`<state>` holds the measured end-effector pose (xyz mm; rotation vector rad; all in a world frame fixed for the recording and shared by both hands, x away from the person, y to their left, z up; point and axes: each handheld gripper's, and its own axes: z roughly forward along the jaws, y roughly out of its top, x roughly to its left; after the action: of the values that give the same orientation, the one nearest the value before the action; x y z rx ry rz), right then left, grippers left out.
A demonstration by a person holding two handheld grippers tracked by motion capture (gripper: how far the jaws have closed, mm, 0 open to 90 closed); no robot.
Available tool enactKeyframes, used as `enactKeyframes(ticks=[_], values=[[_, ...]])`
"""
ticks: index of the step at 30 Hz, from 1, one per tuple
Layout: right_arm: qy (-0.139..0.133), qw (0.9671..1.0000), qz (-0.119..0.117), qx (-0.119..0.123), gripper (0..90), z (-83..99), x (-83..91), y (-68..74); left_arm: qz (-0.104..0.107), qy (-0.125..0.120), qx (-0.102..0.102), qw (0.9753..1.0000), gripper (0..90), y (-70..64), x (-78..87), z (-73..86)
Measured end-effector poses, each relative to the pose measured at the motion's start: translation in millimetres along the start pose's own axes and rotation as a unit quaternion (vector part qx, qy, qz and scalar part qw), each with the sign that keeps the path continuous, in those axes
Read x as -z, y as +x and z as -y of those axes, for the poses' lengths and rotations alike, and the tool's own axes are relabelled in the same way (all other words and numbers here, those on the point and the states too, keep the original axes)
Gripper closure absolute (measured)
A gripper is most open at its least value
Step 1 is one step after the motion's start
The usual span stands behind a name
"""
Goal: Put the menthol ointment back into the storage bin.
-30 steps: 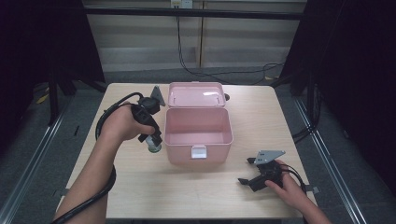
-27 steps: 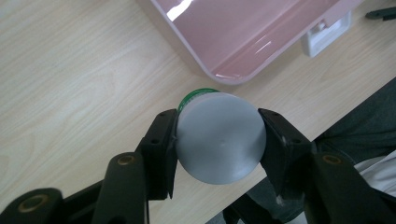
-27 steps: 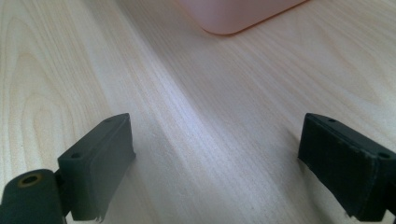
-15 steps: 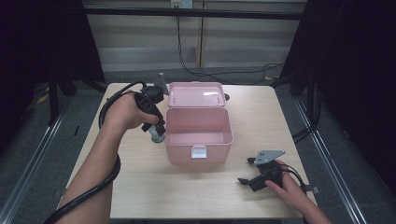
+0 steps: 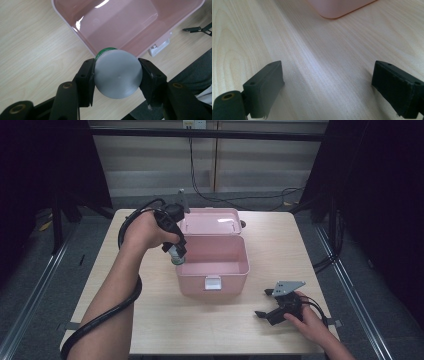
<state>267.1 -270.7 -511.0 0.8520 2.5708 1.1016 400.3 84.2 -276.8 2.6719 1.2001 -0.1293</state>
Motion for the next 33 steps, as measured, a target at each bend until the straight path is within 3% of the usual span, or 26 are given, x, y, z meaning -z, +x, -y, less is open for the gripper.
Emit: enactKeyframes(ticks=[20,33], values=[[0.000,1.0000,0.000,-0.001,9.5,0.0,0.0,0.1,-0.008,-0.001,0.003,1.0000,50.3,-13.9,-12.8,-30.5],[0.000,1.0000,0.000,-0.001,9.6,0.0,0.0,0.1,-0.013,0.007,0.030,0.9995,50.3,-17.1,-29.6,-47.4]])
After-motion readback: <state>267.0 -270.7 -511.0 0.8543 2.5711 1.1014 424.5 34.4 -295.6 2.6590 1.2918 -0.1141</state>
